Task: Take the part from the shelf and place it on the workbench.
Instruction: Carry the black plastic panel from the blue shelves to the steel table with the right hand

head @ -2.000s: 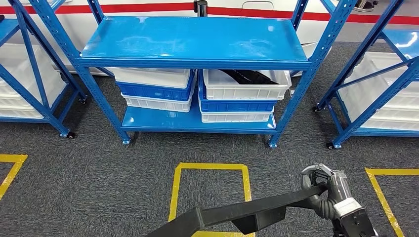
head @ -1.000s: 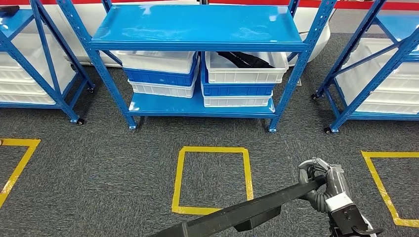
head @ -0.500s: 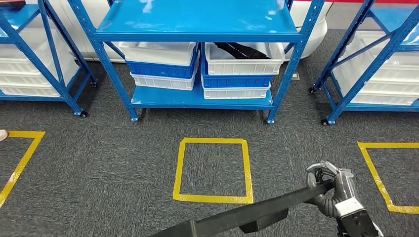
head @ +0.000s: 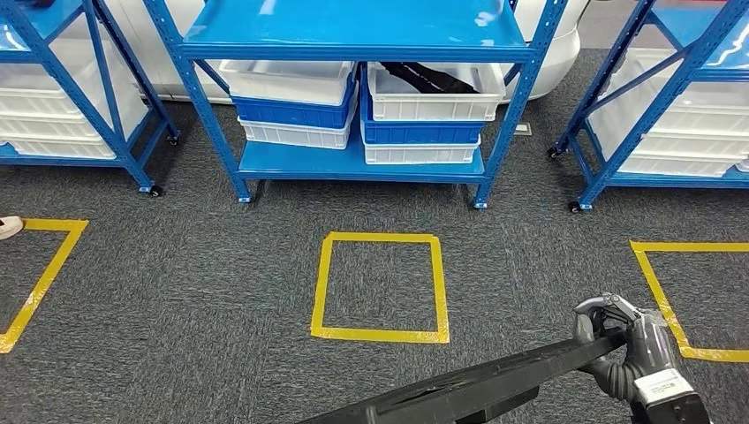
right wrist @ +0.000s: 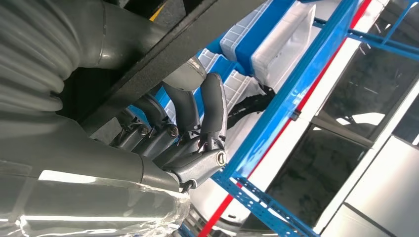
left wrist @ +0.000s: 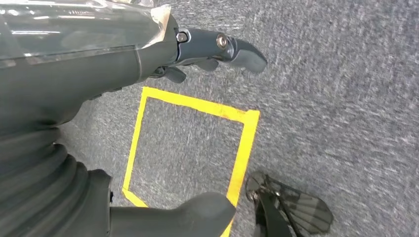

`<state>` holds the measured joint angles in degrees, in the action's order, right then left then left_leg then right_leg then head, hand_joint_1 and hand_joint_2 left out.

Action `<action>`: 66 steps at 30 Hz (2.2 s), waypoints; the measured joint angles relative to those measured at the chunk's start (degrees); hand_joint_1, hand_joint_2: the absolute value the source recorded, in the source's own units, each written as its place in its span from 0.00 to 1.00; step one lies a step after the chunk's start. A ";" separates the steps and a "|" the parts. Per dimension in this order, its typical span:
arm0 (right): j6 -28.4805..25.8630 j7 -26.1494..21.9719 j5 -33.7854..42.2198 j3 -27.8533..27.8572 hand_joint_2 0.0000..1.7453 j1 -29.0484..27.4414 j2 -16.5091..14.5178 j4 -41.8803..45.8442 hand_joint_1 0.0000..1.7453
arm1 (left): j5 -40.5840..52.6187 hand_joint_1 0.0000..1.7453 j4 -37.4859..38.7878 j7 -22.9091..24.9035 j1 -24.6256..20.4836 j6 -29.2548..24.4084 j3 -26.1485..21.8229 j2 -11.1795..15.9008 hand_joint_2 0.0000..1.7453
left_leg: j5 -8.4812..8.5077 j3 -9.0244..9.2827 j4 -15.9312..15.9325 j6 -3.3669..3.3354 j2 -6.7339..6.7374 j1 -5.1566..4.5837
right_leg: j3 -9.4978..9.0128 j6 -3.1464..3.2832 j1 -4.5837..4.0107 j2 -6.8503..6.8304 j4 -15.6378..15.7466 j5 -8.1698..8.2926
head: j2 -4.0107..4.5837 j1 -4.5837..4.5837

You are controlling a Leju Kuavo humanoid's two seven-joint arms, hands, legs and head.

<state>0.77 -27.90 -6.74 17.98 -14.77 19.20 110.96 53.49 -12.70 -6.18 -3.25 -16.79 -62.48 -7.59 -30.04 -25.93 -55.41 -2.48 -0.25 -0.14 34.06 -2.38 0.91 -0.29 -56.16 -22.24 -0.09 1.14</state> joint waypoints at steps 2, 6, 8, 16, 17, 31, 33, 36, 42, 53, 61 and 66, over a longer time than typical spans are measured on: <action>0.01 0.03 0.16 0.76 1.00 -0.80 0.15 0.72 1.00 | 0.03 0.00 -0.01 -0.01 0.03 0.01 0.00 -0.05 1.00 | 1.42 -1.02 0.57 -0.85 0.36 0.00 | 0.77 -0.26 -0.07 0.04 -1.07 -1.16 | 0.00 -0.06; 0.04 0.13 0.26 1.78 1.00 -1.82 0.09 1.38 1.00 | 0.10 0.00 -0.03 -0.01 0.04 0.02 0.02 -0.06 1.00 | 4.34 -4.33 0.83 -1.65 0.98 -0.02 | 4.11 0.61 0.04 0.12 -13.33 -10.45 | -0.01 -0.64; 0.05 0.14 0.15 2.03 1.00 -2.04 -0.16 1.50 1.00 | 0.13 0.00 -0.02 -0.01 0.04 0.02 0.01 -0.08 1.00 | 5.85 -6.40 0.57 -1.48 1.20 -0.08 | 3.20 -0.59 0.14 0.12 -16.74 -10.13 | 0.00 -0.67; 0.99 0.17 -0.48 2.04 1.00 -0.84 -0.92 1.86 1.00 | -0.02 0.00 -0.11 0.13 0.03 -0.40 -0.03 -0.22 1.00 | 9.60 -11.03 -1.72 0.54 1.01 -0.21 | -8.93 0.70 -0.32 0.22 1.09 -8.75 | 0.00 -0.32; 1.18 0.19 -0.57 1.93 1.00 -0.23 -0.98 1.68 1.00 | -0.17 0.00 -0.11 0.21 0.08 -0.55 -0.05 -0.23 1.00 | 8.39 -11.49 -2.48 0.88 0.86 -0.07 | -8.33 1.45 -0.12 0.12 0.96 -8.20 | 0.00 -0.28; 2.39 0.30 0.53 -2.78 1.00 10.23 0.87 -6.08 1.00 | -0.77 0.00 -0.21 0.53 -0.13 -1.55 -0.96 -0.76 1.00 | 0.25 -0.33 0.46 -0.61 0.23 -0.33 | 0.44 0.88 -0.46 -0.58 -0.05 0.43 | 0.00 -0.08; 2.63 0.27 0.62 -3.17 1.00 10.73 1.35 -6.68 1.00 | -0.77 0.00 -0.20 0.54 -0.21 -1.56 -1.04 -0.87 1.00 | 2.03 -1.28 1.29 -1.41 0.53 -0.18 | 1.46 0.91 -0.49 -0.40 -1.64 -1.43 | 0.00 -0.13; 2.89 0.27 0.66 -3.94 1.00 11.79 1.77 -7.98 1.00 | -0.78 0.00 -0.20 0.54 -0.30 -1.57 -1.20 -0.99 1.00 | 4.71 -4.14 1.54 -1.79 0.87 -0.16 | 4.51 1.38 -0.07 -0.11 -11.32 -9.08 | 0.00 -0.52; 2.78 0.25 -0.41 -5.43 1.00 13.08 1.90 -9.72 1.00 | -0.82 0.00 -0.20 0.58 -0.42 -1.46 -1.48 -1.37 1.00 | 8.69 -10.73 -0.83 -0.07 1.07 0.41 | -4.94 -2.44 1.14 0.03 -6.33 -7.16 | 0.00 -0.58; 2.88 -0.35 -1.12 -7.71 1.00 13.47 1.63 -10.41 1.00 | -1.17 0.00 -0.22 0.67 -0.33 -1.53 -2.30 -1.60 1.00 | -2.65 -17.14 -19.42 2.19 0.52 0.97 | -3.58 2.57 0.66 -0.14 -0.33 -5.38 | 0.00 0.12; 3.62 -0.51 -0.90 -8.06 1.00 13.69 1.92 -10.41 1.00 | -1.20 0.00 -0.24 0.19 -0.49 -1.32 -2.59 -1.64 1.00 | 1.02 -2.46 -0.99 0.42 0.12 0.26 | -1.77 0.24 0.14 -0.17 -0.28 -2.87 | 0.00 0.08; 4.00 -0.59 -1.26 -8.28 1.00 14.00 1.91 -10.56 1.00 | -1.21 0.00 -0.24 0.09 -0.47 -1.21 -2.75 -1.78 1.00 | 1.94 -3.05 -0.25 0.46 0.19 -0.57 | -0.85 0.97 -0.18 -0.04 0.34 -2.42 | 0.00 -0.14</action>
<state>4.76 -28.49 -8.00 9.70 -0.77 21.10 100.39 52.28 -12.94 -6.09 -3.71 -17.99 -65.23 -9.37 -28.10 -28.97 -55.66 -2.03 -0.06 -0.71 33.22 -1.41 0.73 -0.32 -55.82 -24.65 -0.09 1.01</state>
